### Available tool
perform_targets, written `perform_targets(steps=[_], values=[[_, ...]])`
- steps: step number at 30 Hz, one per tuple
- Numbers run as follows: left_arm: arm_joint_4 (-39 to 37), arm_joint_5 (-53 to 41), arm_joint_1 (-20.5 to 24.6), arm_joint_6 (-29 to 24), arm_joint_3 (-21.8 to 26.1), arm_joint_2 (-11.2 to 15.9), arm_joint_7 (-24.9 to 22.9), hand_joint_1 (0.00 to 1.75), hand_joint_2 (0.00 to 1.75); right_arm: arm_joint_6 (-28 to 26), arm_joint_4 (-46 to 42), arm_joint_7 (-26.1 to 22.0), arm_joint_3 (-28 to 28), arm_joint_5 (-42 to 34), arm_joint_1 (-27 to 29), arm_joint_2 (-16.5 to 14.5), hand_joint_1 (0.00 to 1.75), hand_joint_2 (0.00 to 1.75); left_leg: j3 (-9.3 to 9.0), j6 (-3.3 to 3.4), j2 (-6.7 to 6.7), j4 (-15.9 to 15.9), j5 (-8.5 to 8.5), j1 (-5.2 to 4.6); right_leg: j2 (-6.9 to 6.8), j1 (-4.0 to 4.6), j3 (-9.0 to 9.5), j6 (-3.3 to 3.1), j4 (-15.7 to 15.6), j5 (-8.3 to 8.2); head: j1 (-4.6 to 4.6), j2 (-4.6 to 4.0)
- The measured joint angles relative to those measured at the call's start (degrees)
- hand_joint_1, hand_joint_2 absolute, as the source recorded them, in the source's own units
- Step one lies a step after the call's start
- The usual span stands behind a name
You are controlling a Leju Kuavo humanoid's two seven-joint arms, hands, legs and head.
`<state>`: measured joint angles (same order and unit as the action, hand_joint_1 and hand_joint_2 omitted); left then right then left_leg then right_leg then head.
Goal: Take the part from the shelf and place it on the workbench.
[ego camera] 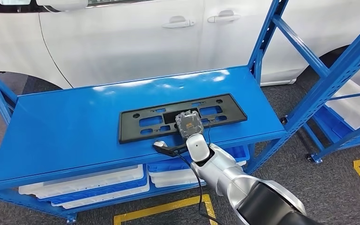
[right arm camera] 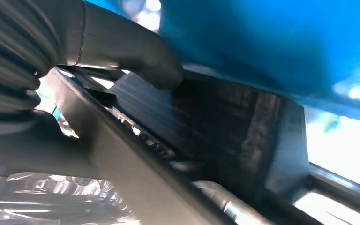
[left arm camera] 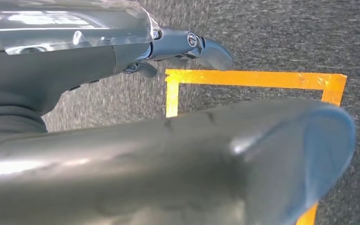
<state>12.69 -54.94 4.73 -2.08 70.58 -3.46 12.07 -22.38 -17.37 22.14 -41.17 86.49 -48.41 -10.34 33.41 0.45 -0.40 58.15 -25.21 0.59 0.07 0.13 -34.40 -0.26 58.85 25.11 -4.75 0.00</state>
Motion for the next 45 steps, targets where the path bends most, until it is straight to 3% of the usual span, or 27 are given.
perform_targets(steps=[3, 5, 8, 9, 10, 11, 12, 14, 15, 19, 21, 23, 24, 25, 26, 29, 31, 33, 35, 38, 39, 40, 41, 42, 44, 45], values=[[-0.04, 0.03, 0.01, 0.02, 0.00, 0.07, 0.22, 0.00, 0.00, 0.04, 0.15, -0.01, 0.93, 0.04, -0.29, 0.23, 1.75, 1.75, -0.09, -0.88, 0.04, -0.19, -0.06, 0.04, -0.07, -0.03, 0.32, -0.39, -1.04, -0.15, 0.00, 0.00], [-0.04, 0.02, 0.02, 0.08, 0.00, 0.20, 0.42, 0.00, 0.00, 0.02, 0.24, -0.10, 1.38, 0.03, -0.43, 0.31, 1.75, 1.75, 0.69, -1.36, 0.07, 1.98, -1.76, 0.05, -0.17, -0.48, 0.80, -0.89, -1.81, -0.50, -0.01, 0.00], [-0.04, 0.01, -0.06, 0.81, 0.00, 0.28, 2.15, 0.00, 1.31, -0.20, 0.39, -0.53, 2.11, 0.02, -0.36, 0.31, 1.75, 1.75, 5.45, -2.02, 0.09, 12.39, -6.84, 0.33, -0.21, -0.53, 0.93, -1.22, -2.00, -0.57, -0.02, 0.00], [-0.04, 0.01, -0.13, 1.19, 0.00, 0.32, 3.34, 0.00, 1.75, -0.41, 0.43, -0.82, 2.40, 0.02, -0.32, 0.32, 1.75, 1.75, 6.73, -2.21, 0.09, 14.98, -7.47, 0.40, -0.18, -0.49, 0.91, -1.24, -1.93, -0.51, -0.02, 0.00], [-0.04, 0.01, -0.18, 1.54, 0.00, 0.36, 4.57, 0.00, 1.75, -0.74, 0.46, -1.21, 2.73, 0.02, -0.28, 0.32, 1.75, 1.75, 7.07, -2.35, 0.10, 15.58, -7.01, 0.48, -0.14, -0.49, 0.93, -1.21, -1.84, -0.44, -0.02, 0.00], [-0.04, 0.01, -0.20, 1.80, 0.00, 0.40, 5.61, 0.00, 1.75, -1.09, 0.49, -1.62, 3.08, 0.02, -0.26, 0.32, 1.75, 1.75, 6.36, -2.44, 0.10, 13.94, -5.53, 0.57, -0.10, -0.50, 0.98, -1.15, -1.71, -0.34, -0.02, 0.00], [-0.04, 0.03, -0.18, 1.99, 0.00, 0.46, 6.38, 0.00, 1.75, -1.46, 0.50, -2.06, 3.49, 0.02, -0.25, 0.32, 1.75, 1.75, 4.61, -2.46, 0.13, 10.21, -3.30, 0.67, -0.05, -0.54, 1.06, -0.99, -1.52, -0.17, -0.02, 0.00], [-0.04, 0.10, -0.10, 2.16, 0.00, 0.51, 6.95, 0.00, 1.75, -1.95, 0.50, -2.54, 4.20, 0.01, -0.29, 0.33, 1.75, 1.75, 1.18, -2.19, 0.13, 2.95, -0.48, 0.69, 0.06, -0.47, 0.96, -0.51, -1.02, 0.18, -0.02, 0.00], [-0.04, 0.14, -0.08, 2.17, 0.00, 0.53, 7.05, 0.00, 1.75, -2.17, 0.49, -2.75, 4.51, -0.06, -0.32, 0.34, 1.75, 1.75, 0.30, -1.92, 0.10, 0.91, 0.01, 0.61, 0.11, -0.38, 0.79, -0.22, -0.80, 0.27, -0.02, 0.00], [-0.04, 0.31, -0.12, 1.76, 0.00, 0.53, 6.73, 0.00, 1.75, -5.61, -0.12, -7.95, 6.51, -3.61, -0.31, 0.26, 1.75, 1.75, 0.34, -0.47, 0.07, 0.11, 0.12, 0.48, 0.13, -0.37, 0.12, 0.90, -0.12, 0.71, -0.02, 0.00], [-0.04, 0.41, 0.01, 2.00, 0.01, 0.55, 6.43, 0.00, 1.75, -8.50, -1.43, -14.74, 9.02, -8.90, -0.38, -0.05, 1.75, 1.75, 0.32, 0.16, 0.15, -0.16, 0.33, 0.65, 0.08, -0.50, -1.76, 1.37, 3.94, 3.27, -0.02, 0.00], [-0.04, 0.53, 0.20, 2.36, 0.03, 0.60, 6.38, 0.00, 1.75, -10.15, -2.97, -20.47, 12.11, -13.38, -0.45, -0.56, 1.75, 1.75, 0.37, 0.39, 0.20, -0.13, 0.30, 0.60, 0.05, -0.56, -5.47, 1.62, 11.86, 6.81, -0.02, 0.00], [-0.04, 0.57, 0.28, 2.45, 0.03, 0.62, 6.38, 0.00, 1.75, -10.44, -3.59, -21.90, 13.42, -14.52, -0.44, -0.80, 1.75, 1.75, 0.34, 0.43, 0.19, -0.11, 0.27, 0.58, 0.04, -0.58, -7.06, 1.68, 15.10, 7.73, -0.02, 0.00], [-0.04, 0.60, 0.34, 2.54, 0.04, 0.63, 6.38, 0.00, 1.75, -10.49, -4.15, -22.46, 14.39, -14.99, -0.41, -0.99, 1.75, 1.75, 0.29, 0.46, 0.11, -0.08, 0.24, 0.57, 0.03, -0.58, -7.69, 1.64, 16.20, 7.43, -0.02, 0.00], [-0.04, 0.63, 0.35, 2.62, 0.05, 0.64, 6.38, 0.00, 1.75, -10.45, -4.65, -22.63, 15.12, -15.21, -0.38, -1.09, 1.75, 1.75, 0.22, 0.46, 0.01, -0.04, 0.19, 0.56, 0.03, -0.57, -7.26, 1.50, 15.00, 6.09, -0.02, 0.00], [-0.05, 0.69, 0.29, 2.74, 0.08, 0.58, 6.38, 0.00, 1.75, -10.44, -6.12, -22.90, 16.60, -15.50, -0.44, -1.25, 1.75, 1.75, 0.06, 0.12, -0.26, 0.07, -0.03, 0.43, 0.01, -0.25, -2.20, 0.52, 3.55, 0.56, -0.01, 0.00], [-0.06, 0.69, 0.33, 2.75, 0.10, 0.52, 6.38, 0.00, 1.75, -10.45, -6.81, -22.97, 17.21, -15.54, -0.48, -1.39, 1.75, 1.75, 0.21, -0.42, -0.25, 0.07, -0.10, 0.29, 0.03, 0.10, -0.66, 0.07, -0.23, -0.36, -0.01, 0.00], [-0.06, 0.69, 0.37, 2.75, 0.11, 0.56, 6.41, 0.00, 1.75, -10.46, -7.25, -23.21, 17.66, -15.77, -0.46, -1.51, 1.75, 1.75, 0.22, -1.08, -0.22, -0.11, -0.10, 0.24, 0.07, 0.06, -0.63, -0.28, -0.56, -0.47, -0.02, 0.00], [-0.06, 0.84, 0.35, 2.75, 0.13, 0.63, 6.81, 0.00, 1.75, -10.40, -8.11, -26.24, 18.44, -19.01, -0.35, -1.75, 1.75, 1.75, 0.68, -1.59, -0.12, 1.18, -1.23, 0.27, 0.01, -0.28, -0.34, -0.91, -1.11, -0.72, -0.02, 0.00], [-0.06, 1.01, 0.32, 3.31, 0.31, 0.69, 7.71, 0.00, 1.75, -6.84, -14.19, -41.89, 20.88, -36.15, 1.43, -2.39, 1.75, 1.75, 4.83, -2.10, 0.00, 10.71, -6.30, 0.46, -0.04, -0.32, -0.10, -1.57, -1.38, -0.78, -0.02, 0.00], [-0.06, 0.99, 0.31, 3.82, 0.39, 0.72, 8.05, 0.00, 1.75, -3.55, -18.95, -47.58, 21.54, -44.72, 3.05, -2.44, 1.75, 1.75, 6.45, -2.27, 0.00, 14.21, -7.57, 0.51, -0.03, -0.24, -0.04, -1.63, -1.35, -0.71, -0.02, 0.00], [-0.06, 0.99, 0.30, 4.43, 0.46, 0.78, 8.44, 0.00, 1.75, 0.29, -24.72, -51.31, 21.91, -53.37, 5.10, -2.30, 1.75, 1.75, 7.34, -2.39, 0.00, 16.02, -7.81, 0.52, -0.04, -0.20, 0.05, -1.64, -1.29, -0.61, -0.02, 0.00], [-0.06, 1.09, 0.29, 5.17, 0.56, 0.84, 8.95, 0.00, 1.75, 5.38, -31.73, -53.55, 22.07, -62.49, 7.33, -1.87, 1.75, 1.75, 7.28, -2.45, 0.01, 15.77, -6.96, 0.54, -0.06, -0.19, 0.14, -1.57, -1.19, -0.47, -0.02, 0.00], [-0.06, 1.34, 0.27, 5.88, 0.69, 0.92, 9.47, 0.00, 1.75, 10.43, -38.61, -54.02, 22.04, -70.10, 9.32, -1.18, 1.75, 1.75, 6.05, -2.44, 0.02, 13.04, -5.10, 0.57, -0.11, -0.22, 0.23, -1.43, -1.04, -0.29, -0.02, 0.00], [-0.06, 1.99, 0.20, 7.36, 1.04, 1.05, 10.49, 0.00, 1.75, 19.86, -52.14, -53.72, 21.95, -82.20, 12.50, 0.68, 1.75, 1.75, 2.29, -2.24, 0.01, 4.94, -1.61, 0.55, -0.19, -0.19, 0.15, -0.93, -0.49, 0.18, -0.02, 0.00], [-0.06, 2.28, 0.16, 8.01, 1.22, 1.09, 10.89, 0.00, 1.75, 23.77, -58.01, -53.66, 21.94, -86.73, 13.74, 1.59, 1.75, 1.75, 1.01, -2.00, 0.00, 2.23, -0.78, 0.48, -0.20, -0.11, 0.01, -0.67, -0.23, 0.35, -0.02, 0.00]])
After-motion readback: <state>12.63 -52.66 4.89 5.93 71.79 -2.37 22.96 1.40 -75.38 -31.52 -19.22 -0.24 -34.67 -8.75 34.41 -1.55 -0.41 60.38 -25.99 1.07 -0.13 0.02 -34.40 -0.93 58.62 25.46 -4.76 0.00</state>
